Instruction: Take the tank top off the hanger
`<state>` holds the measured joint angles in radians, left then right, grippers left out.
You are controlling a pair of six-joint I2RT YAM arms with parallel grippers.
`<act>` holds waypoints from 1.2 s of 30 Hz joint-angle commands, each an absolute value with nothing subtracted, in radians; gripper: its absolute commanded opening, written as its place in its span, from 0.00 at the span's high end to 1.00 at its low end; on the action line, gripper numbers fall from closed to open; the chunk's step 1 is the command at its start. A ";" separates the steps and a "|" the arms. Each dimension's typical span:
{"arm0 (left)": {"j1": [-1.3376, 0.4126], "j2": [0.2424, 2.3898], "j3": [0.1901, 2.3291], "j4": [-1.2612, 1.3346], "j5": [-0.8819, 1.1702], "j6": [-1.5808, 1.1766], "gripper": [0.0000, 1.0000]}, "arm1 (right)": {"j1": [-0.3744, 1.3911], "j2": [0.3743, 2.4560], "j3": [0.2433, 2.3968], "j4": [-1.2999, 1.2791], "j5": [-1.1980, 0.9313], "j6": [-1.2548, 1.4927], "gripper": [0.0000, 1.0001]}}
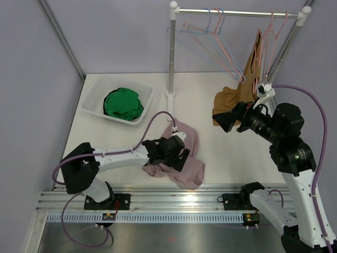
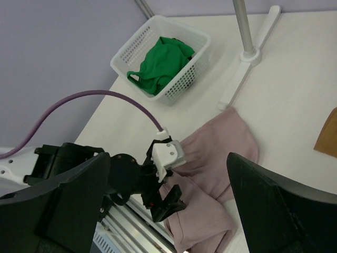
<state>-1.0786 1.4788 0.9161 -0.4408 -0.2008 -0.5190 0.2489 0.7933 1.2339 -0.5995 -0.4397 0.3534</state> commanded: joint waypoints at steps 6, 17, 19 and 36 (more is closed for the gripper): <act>-1.111 1.724 0.946 -0.281 -0.152 -0.525 0.04 | 0.252 0.729 1.169 -0.649 -0.486 0.325 0.01; -1.121 1.559 0.949 -0.473 -0.398 -0.561 1.00 | 0.252 0.686 1.170 -0.646 -0.483 0.322 0.00; -1.108 1.496 0.997 -0.529 -0.452 -0.561 1.00 | 0.252 0.681 1.169 -0.643 -0.483 0.324 0.01; -0.517 1.248 1.533 -0.854 -0.460 -0.376 1.00 | 0.252 0.653 1.134 -0.624 -0.466 0.327 0.00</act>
